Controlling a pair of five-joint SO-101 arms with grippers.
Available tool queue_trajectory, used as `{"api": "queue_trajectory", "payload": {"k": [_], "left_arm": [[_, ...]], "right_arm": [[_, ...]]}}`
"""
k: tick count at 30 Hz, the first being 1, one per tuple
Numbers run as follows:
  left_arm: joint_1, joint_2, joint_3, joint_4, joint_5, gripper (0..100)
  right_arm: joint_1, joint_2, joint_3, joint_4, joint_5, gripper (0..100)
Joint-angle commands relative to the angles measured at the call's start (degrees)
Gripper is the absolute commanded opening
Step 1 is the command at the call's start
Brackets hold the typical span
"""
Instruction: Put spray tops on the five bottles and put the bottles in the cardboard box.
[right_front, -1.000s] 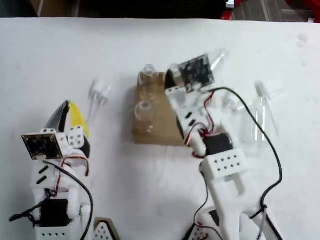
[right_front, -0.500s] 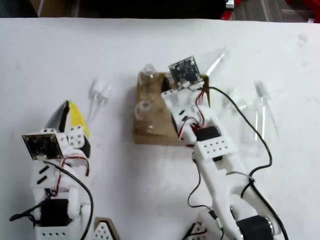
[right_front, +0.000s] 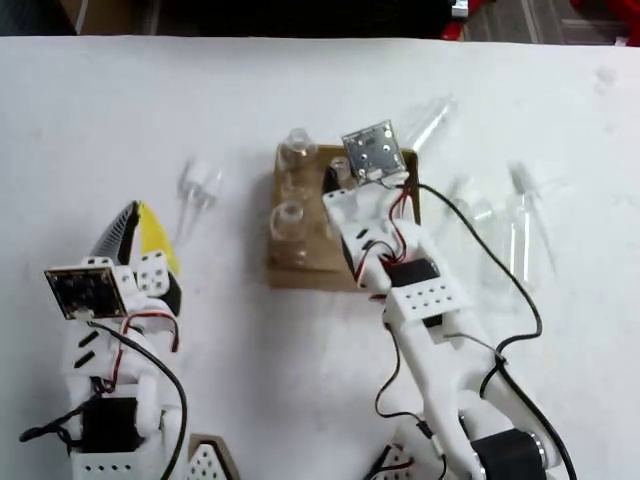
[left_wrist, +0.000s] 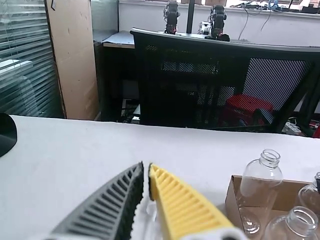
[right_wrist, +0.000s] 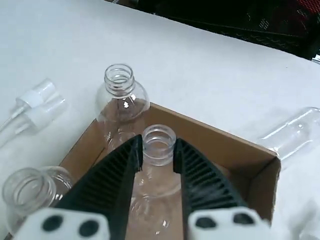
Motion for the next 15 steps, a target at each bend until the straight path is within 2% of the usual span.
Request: {"api": "queue_trajectory", "payload": {"k": [1,8,15], "left_arm": [[-0.7,-0.4,-0.1,-1.9,0.9,2],[-0.7,-0.4,-0.1,-1.9,0.9,2],[-0.7,-0.4,-0.1,-1.9,0.9,2]], "right_arm": [[0.9,-0.1,0.3,-1.4,-0.7,1.9],[1.0,-0.6,0.3,-0.9,-0.7,15.8],[0.8,-4.4,-0.1,2.1,-0.7,16.8]]}}
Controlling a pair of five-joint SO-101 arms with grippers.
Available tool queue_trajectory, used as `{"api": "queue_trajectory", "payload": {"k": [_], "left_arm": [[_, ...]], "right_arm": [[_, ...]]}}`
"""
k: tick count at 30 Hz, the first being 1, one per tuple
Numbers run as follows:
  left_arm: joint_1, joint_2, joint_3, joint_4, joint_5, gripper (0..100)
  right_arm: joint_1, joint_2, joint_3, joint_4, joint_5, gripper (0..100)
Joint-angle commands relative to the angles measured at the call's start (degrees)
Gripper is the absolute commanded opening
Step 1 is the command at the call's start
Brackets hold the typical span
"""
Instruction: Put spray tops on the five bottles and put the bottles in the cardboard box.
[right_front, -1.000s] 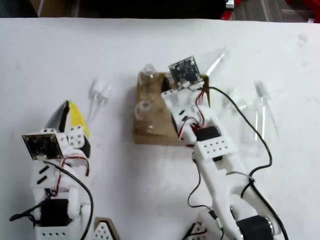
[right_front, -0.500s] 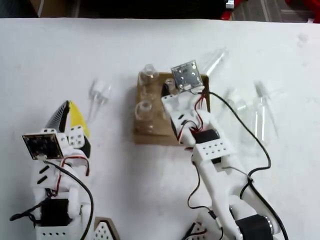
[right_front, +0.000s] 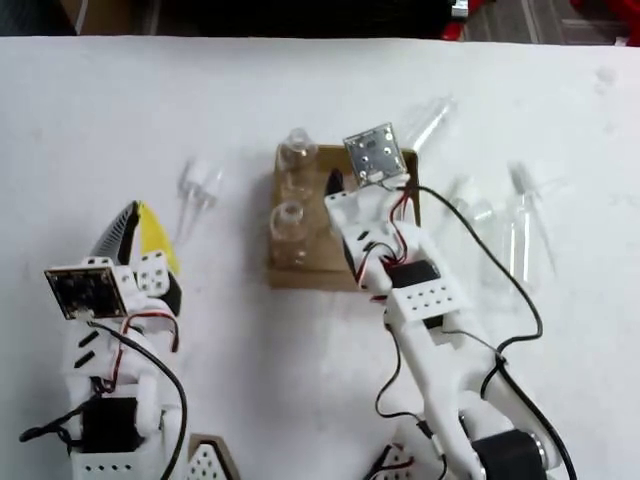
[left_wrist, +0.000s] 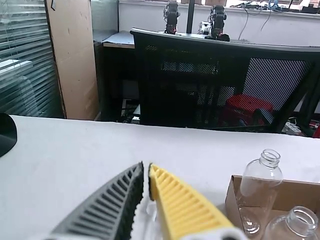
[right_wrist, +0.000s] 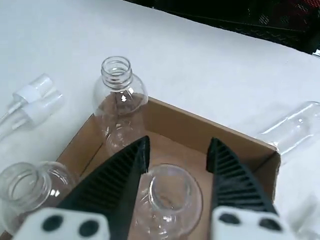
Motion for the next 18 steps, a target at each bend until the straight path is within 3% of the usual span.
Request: {"api": "queue_trajectory", "payload": {"k": [1,10,13,18], "left_arm": [[-0.7,-0.4,-0.1,-1.9,0.9,2],[-0.7,-0.4,-0.1,-1.9,0.9,2],[-0.7,-0.4,-0.1,-1.8,0.9,2],[-0.5,-0.4,-0.1,-1.8,0.9,2]], "right_arm": [[0.5,-5.6,-0.8,3.6,-0.7,16.9],[2.4,-18.0,-1.9,8.7,-1.1,17.0],[6.2,-17.5,-10.3,16.8,-1.5,17.0],[13.4,-4.7,-32.7,33.6,-9.8,17.0]]}}
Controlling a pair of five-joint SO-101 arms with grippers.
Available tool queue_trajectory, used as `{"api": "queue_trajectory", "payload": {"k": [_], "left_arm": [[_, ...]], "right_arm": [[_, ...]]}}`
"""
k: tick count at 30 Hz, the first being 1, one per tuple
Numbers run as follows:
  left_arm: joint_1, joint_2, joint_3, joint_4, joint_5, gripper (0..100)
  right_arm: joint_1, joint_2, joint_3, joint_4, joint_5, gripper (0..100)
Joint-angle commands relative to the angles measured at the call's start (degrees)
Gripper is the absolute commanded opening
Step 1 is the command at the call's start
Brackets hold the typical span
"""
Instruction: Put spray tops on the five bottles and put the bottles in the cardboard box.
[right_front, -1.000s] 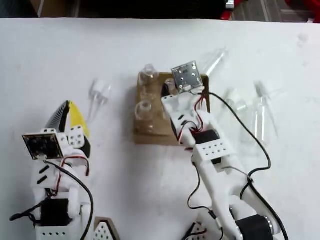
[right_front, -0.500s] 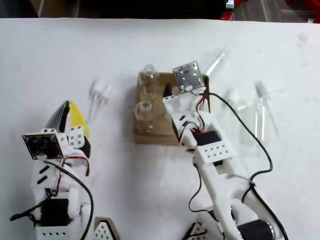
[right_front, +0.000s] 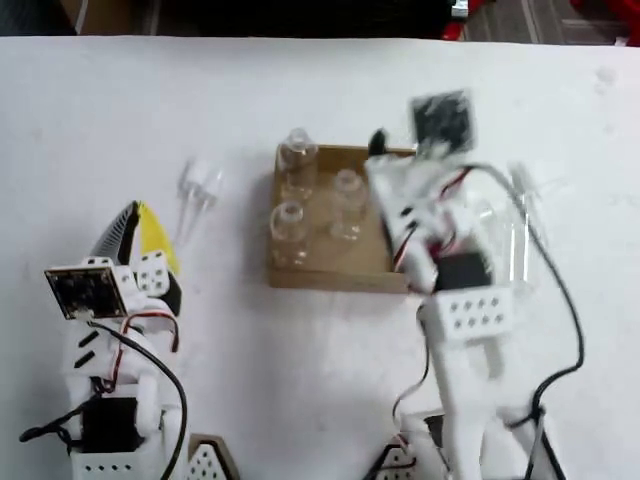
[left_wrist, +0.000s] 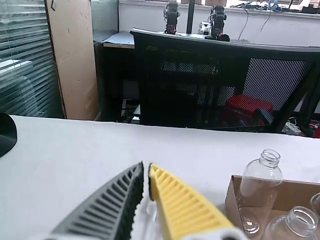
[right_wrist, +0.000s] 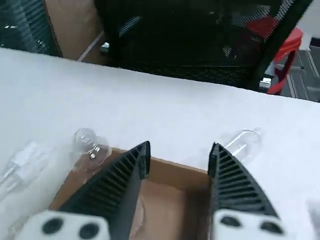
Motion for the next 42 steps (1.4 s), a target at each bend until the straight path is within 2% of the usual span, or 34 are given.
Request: {"api": "queue_trajectory", "payload": {"k": [1,8,15,19,26,33,40,42], "left_arm": [[-0.5,-0.4,-0.1,-1.8,0.9,2],[-0.6,-0.4,-0.1,-1.8,0.9,2],[-0.4,-0.4,-0.1,-1.8,0.9,2],[-0.4,-0.4,0.0,-1.8,0.9,2],[-0.4,-0.4,0.0,-1.8,0.9,2],[-0.4,-0.4,0.0,-1.7,0.9,2],[-0.5,-0.4,0.0,-1.8,0.9,2],[-0.6,-0.4,0.0,-1.8,0.9,2]], "right_arm": [[6.7,12.2,-23.7,14.7,-6.8,17.0],[10.5,43.6,-58.7,34.6,-13.6,17.0],[11.2,74.5,-93.4,45.9,-19.7,19.4],[11.2,89.9,-111.2,49.4,-19.7,27.5],[10.5,109.7,-136.1,48.7,-19.3,28.2],[9.7,111.9,-129.9,42.1,-19.7,28.2],[9.7,112.3,-126.9,42.4,-19.9,28.0],[10.2,112.0,-124.8,42.2,-22.3,28.0]]}}
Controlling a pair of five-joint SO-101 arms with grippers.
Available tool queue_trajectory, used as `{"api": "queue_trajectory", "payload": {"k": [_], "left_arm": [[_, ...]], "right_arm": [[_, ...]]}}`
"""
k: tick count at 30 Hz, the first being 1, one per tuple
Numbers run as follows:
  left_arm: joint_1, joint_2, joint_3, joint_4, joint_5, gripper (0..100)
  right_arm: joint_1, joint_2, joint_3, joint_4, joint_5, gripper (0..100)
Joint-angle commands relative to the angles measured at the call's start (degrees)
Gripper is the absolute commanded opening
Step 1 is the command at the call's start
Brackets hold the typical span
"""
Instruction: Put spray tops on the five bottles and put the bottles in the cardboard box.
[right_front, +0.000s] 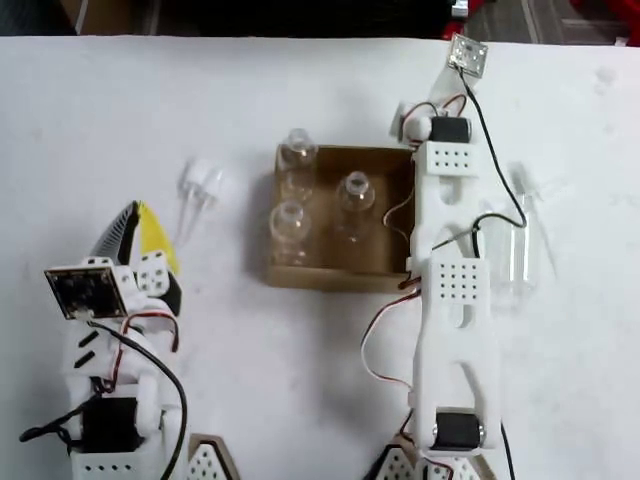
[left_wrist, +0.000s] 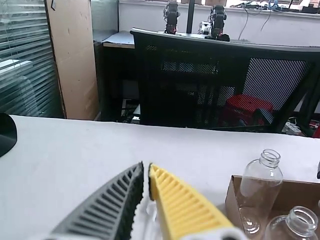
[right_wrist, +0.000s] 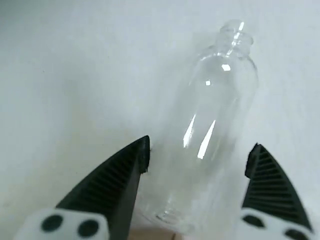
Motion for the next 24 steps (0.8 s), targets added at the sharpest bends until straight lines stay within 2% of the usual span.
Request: {"api": "queue_trajectory", "payload": {"k": [1,6,11,15,19,21,24], "left_arm": [[-0.6,-0.4,0.0,-1.8,0.9,2],[-0.7,-0.4,0.0,-1.8,0.9,2],[-0.7,-0.4,0.0,-1.8,0.9,2],[-0.7,-0.4,-0.1,-1.8,0.9,2],[-0.7,-0.4,-0.1,-1.8,0.9,2],[-0.7,-0.4,-0.2,-1.8,0.9,2],[-0.7,-0.4,-0.2,-1.8,0.9,2]], "right_arm": [[0.1,-1.4,2.8,-1.5,-4.0,28.0],[1.5,-1.3,3.6,-1.2,-5.1,25.7],[3.3,-1.5,3.3,-1.3,-4.7,10.1],[5.4,-1.5,2.3,-0.8,-4.7,4.0],[7.3,-1.5,-5.3,7.3,-4.7,3.6],[8.0,-1.6,-10.3,12.0,-2.8,3.5],[8.3,-5.9,-8.4,14.6,4.1,3.4]]}}
